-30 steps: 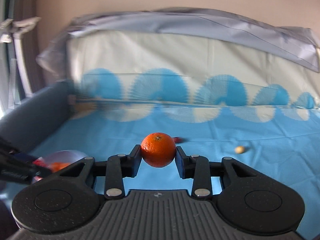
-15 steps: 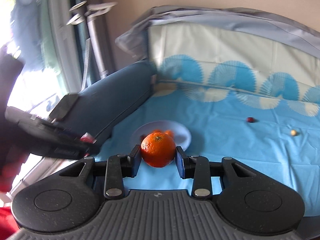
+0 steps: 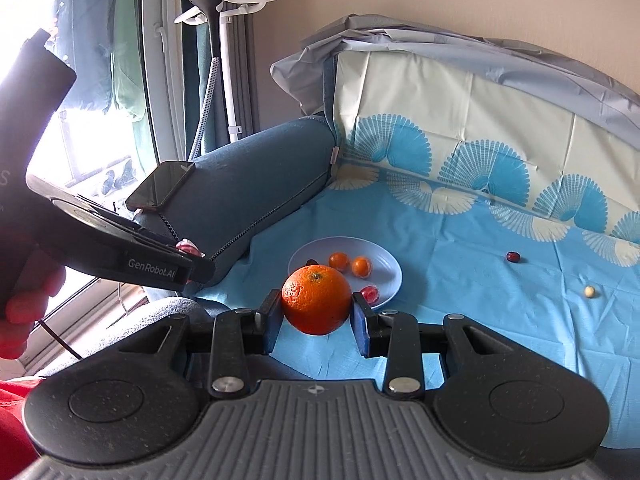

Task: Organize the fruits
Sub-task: 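Carry both fruits over the plate and open both tools to drop them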

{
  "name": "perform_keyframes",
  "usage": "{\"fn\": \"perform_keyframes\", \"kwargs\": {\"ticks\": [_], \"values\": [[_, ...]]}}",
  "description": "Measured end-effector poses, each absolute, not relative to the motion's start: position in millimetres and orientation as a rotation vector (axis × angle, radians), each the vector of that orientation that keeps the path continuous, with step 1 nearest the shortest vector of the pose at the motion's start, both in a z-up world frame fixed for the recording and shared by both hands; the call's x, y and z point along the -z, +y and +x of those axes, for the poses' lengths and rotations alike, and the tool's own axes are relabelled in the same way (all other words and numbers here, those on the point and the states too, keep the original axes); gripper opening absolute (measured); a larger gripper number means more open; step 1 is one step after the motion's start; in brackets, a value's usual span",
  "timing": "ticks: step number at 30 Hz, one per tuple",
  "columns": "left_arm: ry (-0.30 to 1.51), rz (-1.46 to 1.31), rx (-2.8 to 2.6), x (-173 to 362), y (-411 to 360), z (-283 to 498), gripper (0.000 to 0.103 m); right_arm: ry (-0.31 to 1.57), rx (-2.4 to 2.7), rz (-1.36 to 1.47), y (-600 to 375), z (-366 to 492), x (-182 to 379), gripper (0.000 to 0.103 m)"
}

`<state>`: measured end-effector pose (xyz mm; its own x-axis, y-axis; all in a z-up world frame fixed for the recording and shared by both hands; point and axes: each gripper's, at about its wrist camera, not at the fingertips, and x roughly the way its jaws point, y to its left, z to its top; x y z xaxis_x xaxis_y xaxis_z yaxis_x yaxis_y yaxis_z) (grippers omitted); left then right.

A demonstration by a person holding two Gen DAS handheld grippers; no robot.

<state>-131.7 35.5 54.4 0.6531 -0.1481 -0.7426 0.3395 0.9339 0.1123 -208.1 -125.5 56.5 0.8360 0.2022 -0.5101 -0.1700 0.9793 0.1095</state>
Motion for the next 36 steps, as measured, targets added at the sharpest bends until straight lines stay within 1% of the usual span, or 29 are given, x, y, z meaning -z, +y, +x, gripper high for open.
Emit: {"fn": "perform_keyframes", "kwargs": {"ticks": [25,32,36], "values": [[0.89,0.256,0.296,-33.6,32.2,-112.5,0.033,0.626,-0.205,0.079,-127.2,-189.3,-40.5,0.038],[0.872,0.246,0.275,-32.4,29.4,-83.0,0.033,0.679,-0.176,0.109,-132.6,-165.6,-28.7,0.038],[0.908,0.212,0.276,-25.7,27.4,-51.9,0.033,0.696,-0.157,0.117,-135.2,-143.6,-17.8,0.038]]}}
